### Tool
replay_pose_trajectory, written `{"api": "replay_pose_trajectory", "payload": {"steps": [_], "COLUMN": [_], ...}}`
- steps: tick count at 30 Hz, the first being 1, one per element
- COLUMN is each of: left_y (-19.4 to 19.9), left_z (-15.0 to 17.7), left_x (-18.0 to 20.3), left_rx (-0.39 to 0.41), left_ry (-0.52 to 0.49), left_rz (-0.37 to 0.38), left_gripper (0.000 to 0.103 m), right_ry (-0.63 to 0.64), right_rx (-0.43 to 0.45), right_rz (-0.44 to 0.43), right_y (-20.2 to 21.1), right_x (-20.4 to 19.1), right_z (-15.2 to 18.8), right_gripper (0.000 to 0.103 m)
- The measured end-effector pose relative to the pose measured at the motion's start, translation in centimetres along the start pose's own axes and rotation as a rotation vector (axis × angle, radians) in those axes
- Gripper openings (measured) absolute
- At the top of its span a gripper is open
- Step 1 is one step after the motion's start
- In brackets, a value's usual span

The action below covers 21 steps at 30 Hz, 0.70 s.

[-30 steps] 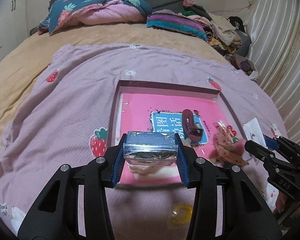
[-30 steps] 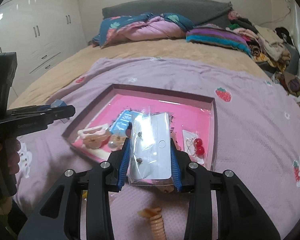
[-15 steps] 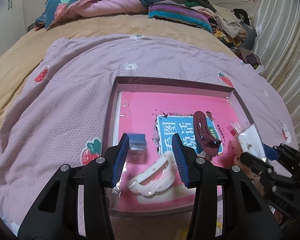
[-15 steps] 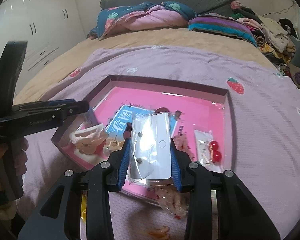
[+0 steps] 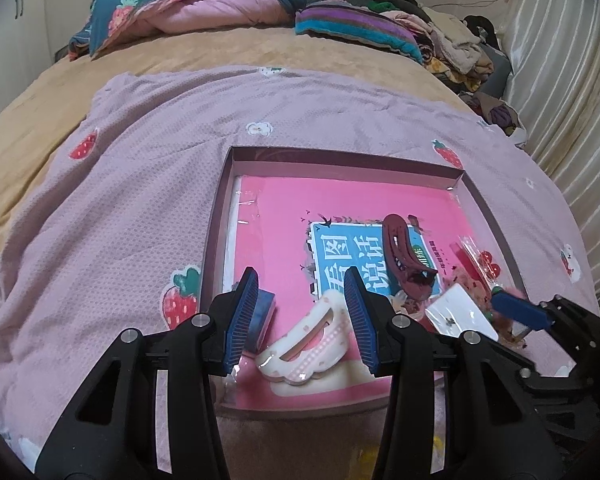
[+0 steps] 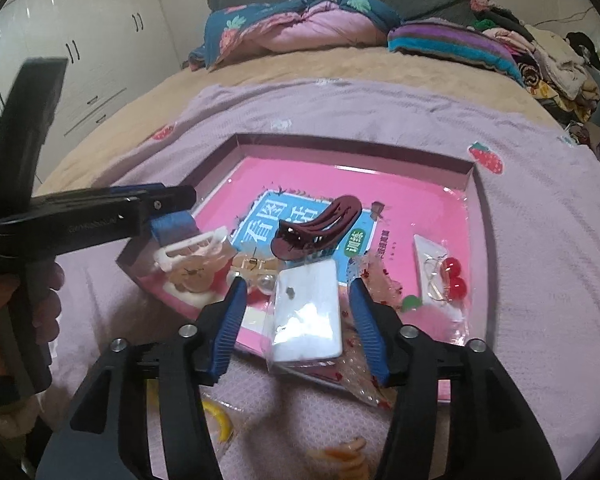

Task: Organize jewelry
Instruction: 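Open the left tool to drop the blue box while the right tool releases the earring card, then move both tools back toward the yellow bangle packet and coiled hair tie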

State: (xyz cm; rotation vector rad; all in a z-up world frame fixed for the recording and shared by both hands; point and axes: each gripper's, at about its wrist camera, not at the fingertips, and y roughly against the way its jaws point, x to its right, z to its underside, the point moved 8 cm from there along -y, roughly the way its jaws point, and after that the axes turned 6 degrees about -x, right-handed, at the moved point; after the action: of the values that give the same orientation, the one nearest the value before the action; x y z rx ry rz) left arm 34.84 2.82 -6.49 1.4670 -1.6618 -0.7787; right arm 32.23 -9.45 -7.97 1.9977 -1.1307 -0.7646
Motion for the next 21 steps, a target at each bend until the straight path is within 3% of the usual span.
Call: {"api": "replay_pose_trajectory", "payload": {"steps": [7,11,21], "left_y": [1.9,3.4,8.2], "left_z": [0.1,0.1,0.5], "left_x": [0.6,1.0,2.1], "left_rx": [0.024,0.042,0.112], "left_ry": [-0.005,-0.007,-0.010], "left_rz": [-0.002,-0.005,-0.003], "left_gripper": [0.037,0.050,0.072], "right_ry": [-0.020,-0.025,-0.020], "right_rx": [0.066,0.100,0.172], "right_rz": [0.016,0.021,0.029], "right_y": [3.7,5.6,10.3], "right_x": [0.8,1.0,0.9], "right_z": [0.2,0.3,1.0], "right_gripper": [0.068,0.072,0.082]}}
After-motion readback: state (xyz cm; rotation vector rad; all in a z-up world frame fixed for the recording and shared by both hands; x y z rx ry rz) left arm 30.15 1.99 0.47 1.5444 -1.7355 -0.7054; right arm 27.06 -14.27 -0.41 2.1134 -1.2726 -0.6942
